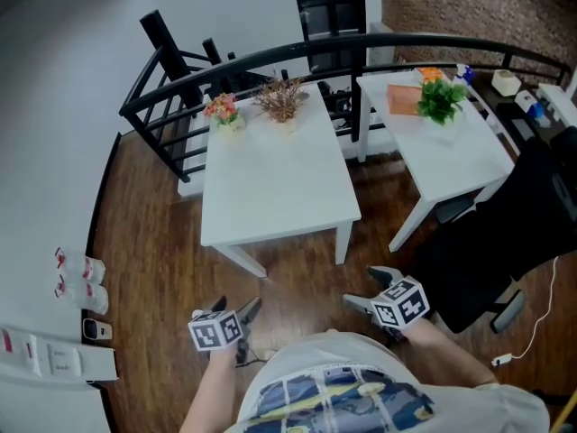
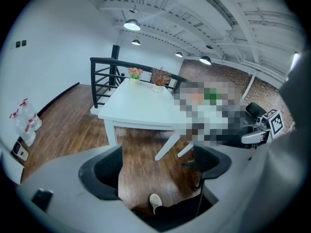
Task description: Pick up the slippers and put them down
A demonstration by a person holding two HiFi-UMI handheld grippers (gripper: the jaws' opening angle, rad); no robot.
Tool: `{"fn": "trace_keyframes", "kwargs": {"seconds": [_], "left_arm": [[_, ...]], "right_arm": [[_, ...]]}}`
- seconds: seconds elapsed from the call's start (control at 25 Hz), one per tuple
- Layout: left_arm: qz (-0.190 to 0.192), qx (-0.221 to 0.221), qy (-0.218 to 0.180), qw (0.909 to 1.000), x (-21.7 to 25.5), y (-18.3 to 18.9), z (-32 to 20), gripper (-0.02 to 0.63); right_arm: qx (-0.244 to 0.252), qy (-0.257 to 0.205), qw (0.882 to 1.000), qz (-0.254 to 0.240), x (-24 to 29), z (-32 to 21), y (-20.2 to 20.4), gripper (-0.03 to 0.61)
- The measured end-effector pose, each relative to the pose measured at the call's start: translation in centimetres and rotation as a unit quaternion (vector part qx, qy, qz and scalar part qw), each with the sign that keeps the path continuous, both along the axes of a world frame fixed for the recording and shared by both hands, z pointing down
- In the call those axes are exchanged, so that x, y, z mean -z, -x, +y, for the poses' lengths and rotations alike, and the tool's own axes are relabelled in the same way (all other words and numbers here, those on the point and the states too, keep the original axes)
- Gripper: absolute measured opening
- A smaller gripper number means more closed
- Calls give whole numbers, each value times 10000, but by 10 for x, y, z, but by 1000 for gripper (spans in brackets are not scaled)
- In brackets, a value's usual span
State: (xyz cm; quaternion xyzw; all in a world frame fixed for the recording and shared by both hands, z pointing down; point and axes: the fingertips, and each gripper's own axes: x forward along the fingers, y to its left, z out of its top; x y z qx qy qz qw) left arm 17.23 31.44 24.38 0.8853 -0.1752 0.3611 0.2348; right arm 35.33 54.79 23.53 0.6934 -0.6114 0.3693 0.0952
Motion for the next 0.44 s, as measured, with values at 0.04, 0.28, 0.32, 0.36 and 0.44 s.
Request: {"fn": "trace_keyframes", "kwargs": {"seconds": [0.04, 0.28, 0.32, 0.36, 0.44], "left_arm": [[-8, 6, -6, 10000, 0, 1, -3, 459], [-2, 47, -41, 10000, -1, 0, 1, 459], [1, 58, -46, 10000, -2, -2, 1, 459], [1, 70, -52, 10000, -3, -4, 1, 459], [-7, 92, -68, 9999, -4, -8, 0, 459]], "right_arm": [[21, -4, 10000, 9, 1, -3, 1, 402], [155, -19, 9999, 51, 1, -2, -2, 402], [174, -22, 9998, 47, -1, -2, -4, 402], [194, -22, 9998, 45, -3, -1, -6, 402], [237, -15, 9997, 42, -6, -1, -10, 402]]}}
